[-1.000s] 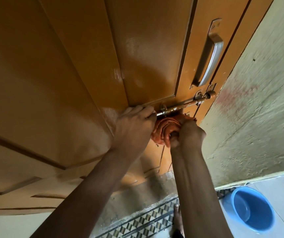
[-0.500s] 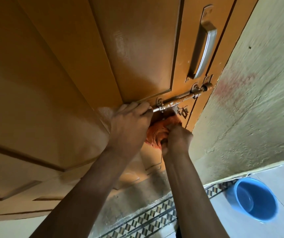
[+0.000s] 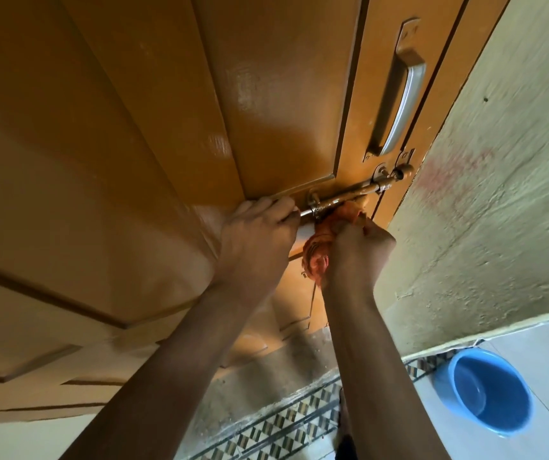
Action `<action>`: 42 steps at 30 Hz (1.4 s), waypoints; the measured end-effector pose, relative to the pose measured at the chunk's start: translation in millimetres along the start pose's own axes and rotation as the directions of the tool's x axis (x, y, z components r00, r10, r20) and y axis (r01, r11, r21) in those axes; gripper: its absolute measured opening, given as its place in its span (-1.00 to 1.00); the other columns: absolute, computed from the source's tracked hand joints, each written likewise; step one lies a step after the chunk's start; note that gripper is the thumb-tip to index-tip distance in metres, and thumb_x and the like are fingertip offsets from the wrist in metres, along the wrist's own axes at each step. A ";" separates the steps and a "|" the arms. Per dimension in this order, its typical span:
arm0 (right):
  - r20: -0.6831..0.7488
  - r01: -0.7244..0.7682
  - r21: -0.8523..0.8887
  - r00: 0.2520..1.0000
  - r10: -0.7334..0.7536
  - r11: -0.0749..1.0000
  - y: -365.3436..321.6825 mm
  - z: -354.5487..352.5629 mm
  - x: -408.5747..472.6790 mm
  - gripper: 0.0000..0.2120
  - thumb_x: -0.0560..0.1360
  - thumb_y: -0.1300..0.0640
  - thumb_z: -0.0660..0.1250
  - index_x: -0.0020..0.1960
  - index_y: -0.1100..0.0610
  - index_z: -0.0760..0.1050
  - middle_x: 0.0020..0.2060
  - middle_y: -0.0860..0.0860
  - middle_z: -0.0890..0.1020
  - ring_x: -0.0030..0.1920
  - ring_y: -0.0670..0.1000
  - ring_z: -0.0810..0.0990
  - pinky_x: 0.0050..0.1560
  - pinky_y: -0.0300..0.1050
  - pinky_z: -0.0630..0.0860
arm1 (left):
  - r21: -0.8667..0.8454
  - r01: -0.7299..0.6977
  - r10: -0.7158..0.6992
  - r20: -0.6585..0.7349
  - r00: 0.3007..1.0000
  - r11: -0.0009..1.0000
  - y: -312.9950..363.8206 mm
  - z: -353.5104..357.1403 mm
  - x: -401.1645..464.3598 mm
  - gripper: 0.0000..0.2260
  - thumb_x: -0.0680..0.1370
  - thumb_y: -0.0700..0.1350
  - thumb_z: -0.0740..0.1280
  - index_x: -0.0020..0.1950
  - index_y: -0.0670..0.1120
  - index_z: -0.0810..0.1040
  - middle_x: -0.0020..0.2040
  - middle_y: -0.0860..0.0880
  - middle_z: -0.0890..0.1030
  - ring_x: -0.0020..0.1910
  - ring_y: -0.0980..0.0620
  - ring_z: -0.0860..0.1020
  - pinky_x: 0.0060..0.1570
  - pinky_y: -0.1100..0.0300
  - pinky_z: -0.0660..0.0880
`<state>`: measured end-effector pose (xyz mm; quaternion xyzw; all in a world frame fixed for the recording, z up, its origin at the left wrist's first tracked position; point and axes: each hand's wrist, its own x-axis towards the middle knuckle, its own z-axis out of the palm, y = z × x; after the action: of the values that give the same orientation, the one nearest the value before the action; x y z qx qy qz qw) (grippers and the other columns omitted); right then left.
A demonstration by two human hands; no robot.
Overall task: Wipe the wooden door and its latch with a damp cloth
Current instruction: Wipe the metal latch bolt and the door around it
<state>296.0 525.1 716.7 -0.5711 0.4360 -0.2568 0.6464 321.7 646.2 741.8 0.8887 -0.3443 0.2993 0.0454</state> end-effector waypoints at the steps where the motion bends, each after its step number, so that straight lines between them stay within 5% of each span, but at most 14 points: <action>1: -0.001 0.048 -0.022 0.999 -0.048 0.999 4.2 -2.2 -2.0 -0.76 0.48 0.28 0.23 -0.25 0.14 0.63 -0.39 0.00 0.68 -0.32 0.03 0.63 -0.28 -0.10 0.58 | -0.013 0.001 -0.001 -0.005 1.000 1.000 -0.1 1.3 0.0 -0.85 0.55 -0.24 0.41 0.01 -0.08 0.76 -0.09 -0.02 0.65 -0.12 -0.09 0.58 -0.16 0.06 0.41; 4: 0.070 0.228 -0.096 0.973 -0.222 0.969 28.6 -4.0 -12.2 -0.75 0.51 0.25 0.25 -0.05 0.08 0.70 -0.35 -0.03 0.69 -0.42 -0.17 0.57 -0.37 -0.26 0.46 | -0.010 0.003 -0.003 -0.016 1.000 1.000 0.4 4.9 -0.7 -0.84 0.52 -0.26 0.44 0.04 -0.09 0.75 -0.08 -0.03 0.64 -0.11 -0.09 0.56 -0.13 0.07 0.36; 8: 0.187 0.371 -0.152 0.921 -0.342 0.916 54.5 -0.2 -27.8 -0.65 0.42 0.38 0.26 0.09 0.15 0.68 -0.33 0.00 0.66 -0.40 0.01 0.54 -0.42 -0.19 0.36 | -0.027 0.012 -0.011 0.010 1.000 1.000 1.1 5.1 -1.8 -0.84 0.49 -0.21 0.45 0.05 -0.08 0.75 -0.08 -0.03 0.64 -0.09 -0.11 0.57 -0.11 0.04 0.38; 11: 0.116 0.288 -0.091 0.954 -0.277 0.953 44.5 1.3 -28.4 -0.60 0.48 0.33 0.25 0.19 0.08 0.68 -0.29 -0.03 0.70 -0.33 0.03 0.62 -0.36 -0.11 0.55 | -0.046 0.009 -0.007 0.026 1.000 0.999 -0.6 4.5 -2.4 -0.75 0.58 -0.11 0.29 0.08 -0.09 0.76 -0.05 -0.05 0.66 -0.09 -0.13 0.60 -0.12 0.04 0.47; 15: -0.080 0.137 0.038 0.988 -0.134 0.990 28.5 21.0 -19.8 -0.48 0.44 0.25 0.20 0.34 0.02 0.63 -0.01 0.03 0.78 -0.14 -0.02 0.70 -0.07 -0.08 0.68 | -0.001 -0.032 0.032 -0.004 0.999 0.999 -4.8 5.6 -1.3 -0.87 0.52 -0.18 0.50 0.05 -0.07 0.76 -0.09 -0.03 0.64 -0.13 -0.12 0.58 -0.16 0.05 0.42; 19: 0.111 0.298 -0.036 0.950 -0.292 0.954 49.0 19.8 -41.7 -0.50 0.44 0.29 0.14 0.31 0.10 0.62 -0.05 0.16 0.75 -0.27 -0.06 0.61 -0.28 -0.30 0.52 | -0.045 -0.042 0.042 -0.010 0.999 0.998 -4.6 2.0 -0.2 -0.76 0.57 -0.10 0.28 0.01 -0.08 0.75 -0.08 -0.03 0.65 -0.12 -0.11 0.58 -0.17 0.07 0.44; 22: 0.036 0.282 -0.032 0.959 -0.281 0.959 44.6 1.3 -22.1 -0.49 0.47 0.37 0.17 0.30 0.08 0.63 -0.14 0.05 0.76 -0.37 -0.16 0.65 -0.41 -0.28 0.57 | 0.004 -0.027 0.027 -0.003 1.000 1.000 -6.2 6.4 -2.3 -0.86 0.49 -0.15 0.52 0.05 -0.07 0.75 -0.06 -0.01 0.65 -0.09 -0.08 0.56 -0.13 0.06 0.40; 26: -0.130 0.164 0.013 0.978 -0.161 0.986 19.8 8.2 -2.6 -0.49 0.52 0.34 0.21 0.42 0.08 0.55 0.10 0.03 0.75 -0.26 -0.26 0.61 -0.09 -0.21 0.66 | 0.010 -0.016 0.016 -0.001 1.000 1.000 -4.1 5.8 -3.9 -0.77 0.48 -0.30 0.50 0.09 -0.09 0.76 -0.05 -0.03 0.66 -0.11 -0.11 0.58 -0.15 0.05 0.43; 29: 0.037 0.287 -0.035 0.957 -0.286 0.957 34.7 16.2 -26.7 -0.46 0.49 0.35 0.21 0.42 0.06 0.55 -0.15 -0.02 0.77 -0.36 -0.09 0.66 -0.28 -0.08 0.65 | -0.034 -0.018 0.019 0.007 1.000 0.999 -3.0 3.7 -2.5 -0.86 0.53 -0.15 0.46 0.07 -0.08 0.75 -0.07 -0.04 0.65 -0.13 -0.13 0.60 -0.18 0.06 0.48; 31: 0.171 0.313 -0.063 0.939 -0.298 0.948 48.8 6.3 -33.4 -0.52 0.51 0.40 0.21 0.32 0.07 0.62 -0.31 0.01 0.72 -0.49 -0.09 0.60 -0.50 -0.16 0.56 | -0.049 -0.004 0.006 0.034 0.999 0.999 -3.3 4.5 -3.0 -0.80 0.47 -0.08 0.56 0.07 -0.07 0.75 -0.05 -0.04 0.66 -0.11 -0.11 0.61 -0.15 0.07 0.50; 34: 0.182 0.239 -0.091 0.958 -0.220 0.967 45.7 -13.8 -22.1 -0.49 0.53 0.44 0.20 0.25 -0.04 0.63 -0.29 0.04 0.73 -0.53 -0.16 0.60 -0.56 -0.22 0.53 | -0.034 -0.001 0.003 0.054 0.999 0.999 -4.8 5.9 -3.8 -0.73 0.42 -0.18 0.61 0.11 -0.09 0.74 -0.04 -0.04 0.65 -0.09 -0.11 0.59 -0.13 0.06 0.47; 38: -0.132 0.130 0.014 0.983 -0.127 0.991 25.4 -26.9 0.9 -0.58 0.58 0.33 0.22 0.22 -0.07 0.65 -0.34 -0.26 0.68 -0.37 -0.35 0.63 -0.40 -0.26 0.63 | -0.015 -0.039 0.039 0.007 0.999 0.999 -3.5 3.0 -5.0 -0.72 0.46 -0.31 0.45 0.15 -0.12 0.75 0.01 -0.07 0.69 -0.08 -0.11 0.61 -0.14 0.06 0.51; 42: -0.157 0.130 0.025 0.980 -0.125 0.991 20.7 4.0 3.7 -0.54 0.46 0.24 0.25 0.31 0.03 0.64 0.00 -0.03 0.78 -0.06 0.02 0.74 -0.04 0.14 0.70 | -0.015 -0.038 0.038 0.010 0.999 0.999 -5.2 3.6 -4.8 -0.73 0.50 -0.31 0.44 0.16 -0.11 0.75 0.05 -0.07 0.70 -0.05 -0.11 0.62 -0.12 0.05 0.51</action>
<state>297.8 528.6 695.7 -0.5646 0.4427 -0.3491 0.6028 324.0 652.0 736.7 0.8832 -0.3637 0.2928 0.0443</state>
